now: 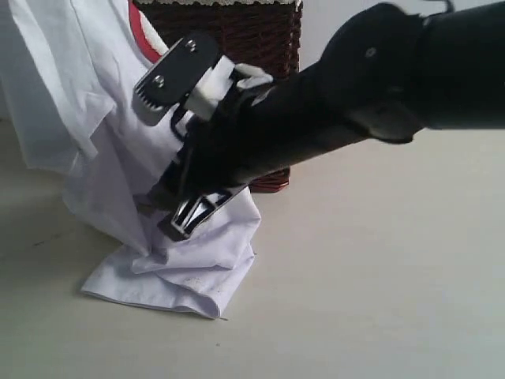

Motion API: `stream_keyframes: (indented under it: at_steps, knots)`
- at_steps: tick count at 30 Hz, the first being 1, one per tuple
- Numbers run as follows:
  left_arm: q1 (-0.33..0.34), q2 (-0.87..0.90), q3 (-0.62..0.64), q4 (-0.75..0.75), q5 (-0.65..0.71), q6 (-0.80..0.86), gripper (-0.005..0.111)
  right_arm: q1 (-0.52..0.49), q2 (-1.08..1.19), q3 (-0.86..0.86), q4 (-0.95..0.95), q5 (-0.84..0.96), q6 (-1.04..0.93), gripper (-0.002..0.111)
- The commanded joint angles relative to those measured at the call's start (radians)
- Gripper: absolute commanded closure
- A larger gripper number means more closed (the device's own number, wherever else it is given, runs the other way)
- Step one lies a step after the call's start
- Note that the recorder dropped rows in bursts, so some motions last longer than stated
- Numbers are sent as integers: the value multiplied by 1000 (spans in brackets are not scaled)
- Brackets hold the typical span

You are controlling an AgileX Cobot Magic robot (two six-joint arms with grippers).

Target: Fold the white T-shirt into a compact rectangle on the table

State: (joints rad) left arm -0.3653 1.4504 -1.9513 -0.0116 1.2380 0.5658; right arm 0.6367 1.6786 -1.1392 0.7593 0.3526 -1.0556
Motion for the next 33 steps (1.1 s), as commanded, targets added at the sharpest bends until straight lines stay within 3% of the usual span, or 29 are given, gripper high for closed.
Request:
stream_keyframes:
  at_steps: [1, 8, 14, 16, 19, 20, 27, 31, 33]
  knots:
    - [-1, -12, 3, -22, -17, -2, 107, 50, 57, 5, -21, -156, 90, 45]
    - [-1, -12, 3, -58, -17, -2, 107, 55, 116, 5, -37, -398, 257, 46]
    - [-1, -12, 3, -71, -17, -2, 107, 53, 168, 5, -35, -459, 222, 60]
    - [-1, -12, 3, -71, -17, -2, 107, 53, 170, 5, -35, -459, 166, 73]
    - [-1, -12, 3, -71, -17, -2, 107, 47, 166, 5, -21, -457, 89, 104]
    - [-1, -12, 3, -71, -17, -2, 107, 41, 163, 5, -2, -457, 81, 108]
    - [-1, -12, 3, 12, -17, -4, 107, -69, 43, 12, 159, -384, -97, 108]
    - [-1, -12, 39, 223, -17, -88, 107, -144, -127, 35, 38, -194, -107, 108]
    - [-1, -14, 44, 298, -17, -156, 107, -186, -226, 35, -133, -152, 61, 108]
